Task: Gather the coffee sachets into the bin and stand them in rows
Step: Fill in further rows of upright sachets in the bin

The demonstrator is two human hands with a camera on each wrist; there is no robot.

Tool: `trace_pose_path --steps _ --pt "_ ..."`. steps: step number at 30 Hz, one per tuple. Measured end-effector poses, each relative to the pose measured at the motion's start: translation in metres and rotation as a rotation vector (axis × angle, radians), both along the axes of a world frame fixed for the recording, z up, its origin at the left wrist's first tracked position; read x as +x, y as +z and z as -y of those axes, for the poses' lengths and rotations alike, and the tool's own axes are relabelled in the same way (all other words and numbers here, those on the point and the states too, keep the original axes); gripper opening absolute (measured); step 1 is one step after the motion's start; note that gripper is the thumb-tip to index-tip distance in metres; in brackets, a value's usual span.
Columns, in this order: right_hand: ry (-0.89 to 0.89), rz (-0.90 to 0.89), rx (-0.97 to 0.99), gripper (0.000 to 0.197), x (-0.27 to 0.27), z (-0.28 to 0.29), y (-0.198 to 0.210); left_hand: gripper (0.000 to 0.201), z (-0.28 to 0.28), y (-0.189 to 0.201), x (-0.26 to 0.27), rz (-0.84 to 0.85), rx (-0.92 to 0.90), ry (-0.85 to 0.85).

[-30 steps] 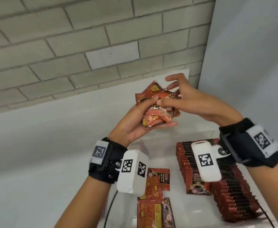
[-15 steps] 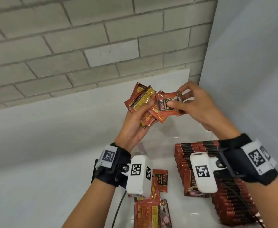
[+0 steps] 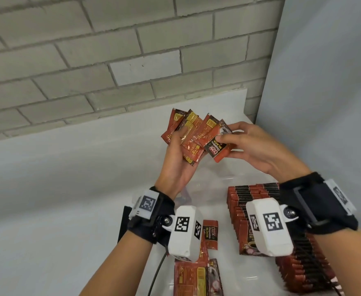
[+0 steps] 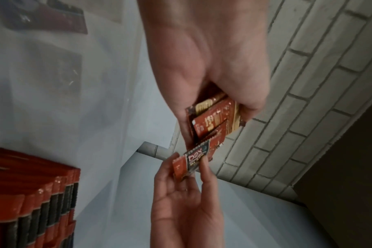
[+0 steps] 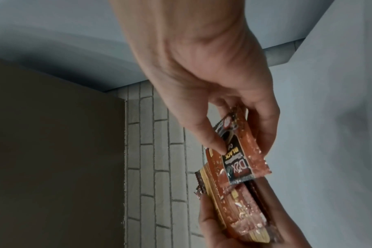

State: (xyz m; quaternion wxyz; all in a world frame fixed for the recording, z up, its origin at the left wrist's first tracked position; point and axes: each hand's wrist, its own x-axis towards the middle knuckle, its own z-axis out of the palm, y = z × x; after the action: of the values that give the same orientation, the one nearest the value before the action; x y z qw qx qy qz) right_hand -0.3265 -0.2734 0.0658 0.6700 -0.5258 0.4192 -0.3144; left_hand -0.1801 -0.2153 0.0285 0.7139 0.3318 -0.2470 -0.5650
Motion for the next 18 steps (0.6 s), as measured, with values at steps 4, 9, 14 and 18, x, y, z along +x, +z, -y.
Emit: trace_pose_path --steps 4,9,14,18 --pt "0.043 -0.038 0.036 0.044 -0.002 -0.001 0.001 0.031 0.0 -0.002 -0.001 0.019 -0.008 0.055" --pt "0.297 -0.067 0.122 0.029 0.006 -0.013 -0.003 0.041 0.001 -0.004 0.002 -0.01 -0.074 0.123" --pt "0.278 -0.017 0.15 0.024 0.012 -0.015 -0.009 0.033 -0.002 -0.003 0.004 -0.006 -0.109 0.087" --pt "0.162 0.016 0.157 0.024 0.008 -0.008 -0.008 0.043 -0.003 0.001 0.002 -0.022 -0.105 0.093"
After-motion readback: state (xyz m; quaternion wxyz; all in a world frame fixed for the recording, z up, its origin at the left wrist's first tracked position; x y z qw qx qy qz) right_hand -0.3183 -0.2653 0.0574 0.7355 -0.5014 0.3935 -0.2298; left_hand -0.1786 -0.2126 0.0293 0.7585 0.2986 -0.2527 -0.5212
